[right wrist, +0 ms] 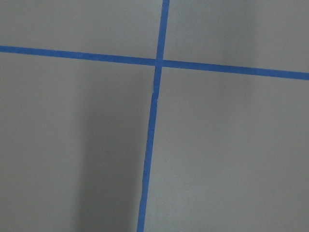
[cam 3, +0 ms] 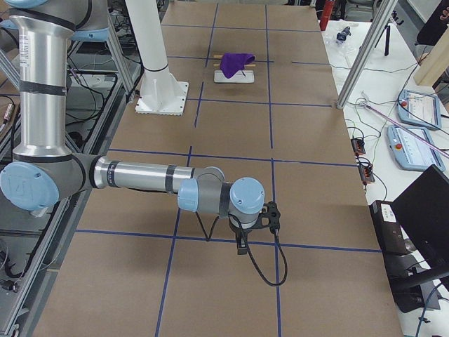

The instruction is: Hang towel on rack

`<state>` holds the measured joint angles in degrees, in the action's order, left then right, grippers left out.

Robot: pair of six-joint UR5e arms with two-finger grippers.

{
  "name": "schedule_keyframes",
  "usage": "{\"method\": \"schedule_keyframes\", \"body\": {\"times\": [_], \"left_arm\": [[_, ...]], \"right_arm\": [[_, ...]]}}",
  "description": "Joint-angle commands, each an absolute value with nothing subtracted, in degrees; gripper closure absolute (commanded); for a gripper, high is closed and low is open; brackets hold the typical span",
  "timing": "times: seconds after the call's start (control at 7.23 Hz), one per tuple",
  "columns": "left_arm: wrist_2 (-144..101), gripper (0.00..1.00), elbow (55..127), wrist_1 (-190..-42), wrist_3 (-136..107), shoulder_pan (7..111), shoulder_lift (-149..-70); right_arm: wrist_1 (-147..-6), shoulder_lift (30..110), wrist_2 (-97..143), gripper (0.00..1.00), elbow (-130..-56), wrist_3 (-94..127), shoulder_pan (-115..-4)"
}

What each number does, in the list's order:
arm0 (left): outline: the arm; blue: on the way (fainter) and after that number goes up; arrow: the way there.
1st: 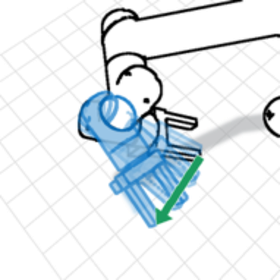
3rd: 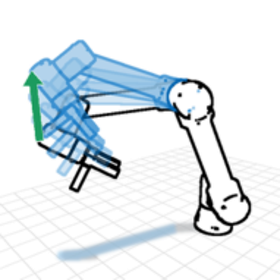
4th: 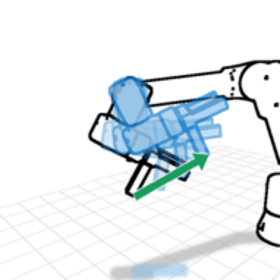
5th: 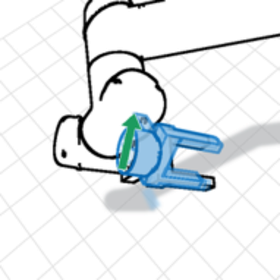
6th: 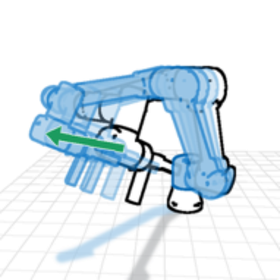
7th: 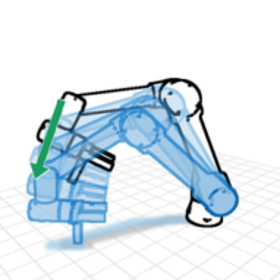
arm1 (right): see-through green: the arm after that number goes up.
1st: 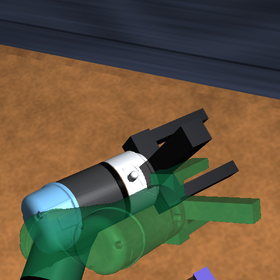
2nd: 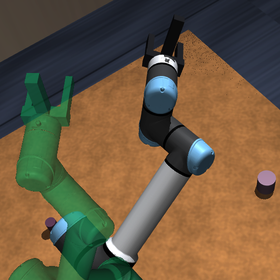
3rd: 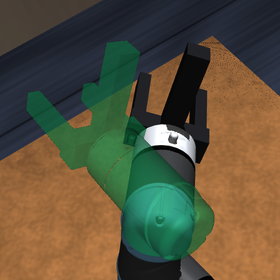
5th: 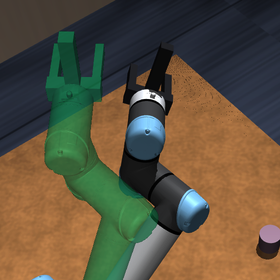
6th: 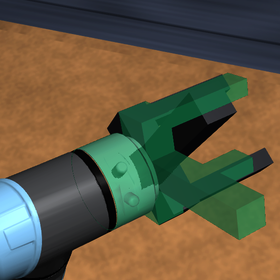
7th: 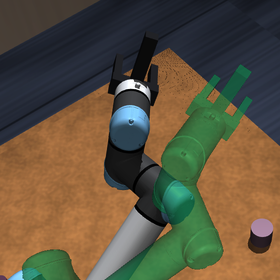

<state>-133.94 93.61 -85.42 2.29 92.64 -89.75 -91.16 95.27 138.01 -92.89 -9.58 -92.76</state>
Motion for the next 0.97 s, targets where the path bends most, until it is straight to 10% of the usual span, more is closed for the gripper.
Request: {"method": "schedule_keyframes", "body": {"times": [0.0, 0.83], "left_arm": [[-133.86, 0.00, 94.40, -85.43, 0.97, 92.64, -89.47], [-133.77, 0.00, 94.57, -85.69, 0.97, 92.64, -89.56]], "right_arm": [[-90.97, 94.75, 137.90, 0.00, -92.81, -6.97, -93.60], [-90.53, 96.94, 137.46, 0.00, -98.70, 0.00, -93.60]]}}
